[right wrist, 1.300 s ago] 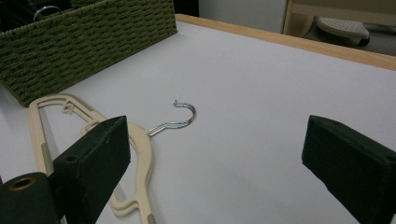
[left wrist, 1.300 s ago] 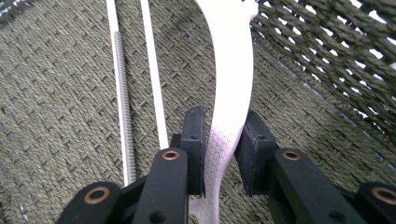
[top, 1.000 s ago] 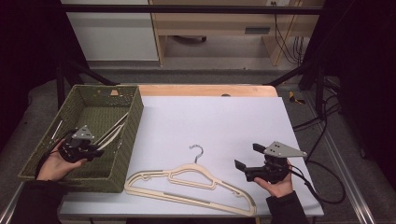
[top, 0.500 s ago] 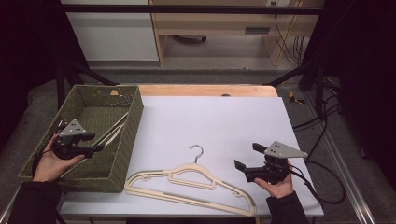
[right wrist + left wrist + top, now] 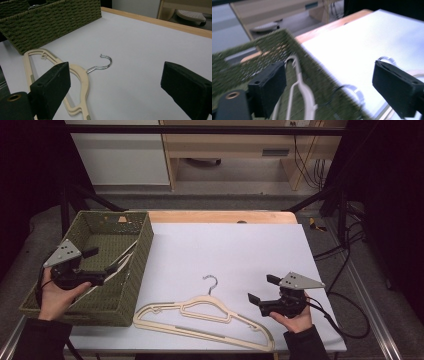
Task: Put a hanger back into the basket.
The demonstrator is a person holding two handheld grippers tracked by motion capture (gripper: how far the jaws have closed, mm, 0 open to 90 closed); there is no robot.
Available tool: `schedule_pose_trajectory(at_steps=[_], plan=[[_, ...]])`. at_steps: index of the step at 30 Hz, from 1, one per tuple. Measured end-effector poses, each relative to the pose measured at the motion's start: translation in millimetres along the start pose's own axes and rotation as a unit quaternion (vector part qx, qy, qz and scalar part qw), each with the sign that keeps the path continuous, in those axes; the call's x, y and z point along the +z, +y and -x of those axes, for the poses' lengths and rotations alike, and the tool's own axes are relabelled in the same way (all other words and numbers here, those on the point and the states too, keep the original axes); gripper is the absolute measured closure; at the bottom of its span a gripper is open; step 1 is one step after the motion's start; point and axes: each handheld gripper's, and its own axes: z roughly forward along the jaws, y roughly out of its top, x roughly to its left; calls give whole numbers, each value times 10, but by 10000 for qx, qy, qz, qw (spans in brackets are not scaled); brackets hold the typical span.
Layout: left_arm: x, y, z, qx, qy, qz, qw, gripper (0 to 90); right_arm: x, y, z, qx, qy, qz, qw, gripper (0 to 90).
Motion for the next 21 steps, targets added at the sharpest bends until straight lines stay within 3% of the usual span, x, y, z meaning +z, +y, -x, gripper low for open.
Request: schedule_pose_trajectory(at_steps=[5,8,13,21], plan=[[14,93,270,-30,-230,298,9993,79,33,-11,-14,-115,125,-125,9998,115],[81,108,453,-154,-401,498,9978,71,50,-20,-19,-134,152,-207,9996,114],[203,57,703,-131,-613,542,9966,67,55,-35,-35,-168,232,-340,9990,114],[355,-67,979,-196,-1011,515,9934,69,71,-69,-62,-293,268,-534,9978,107]])
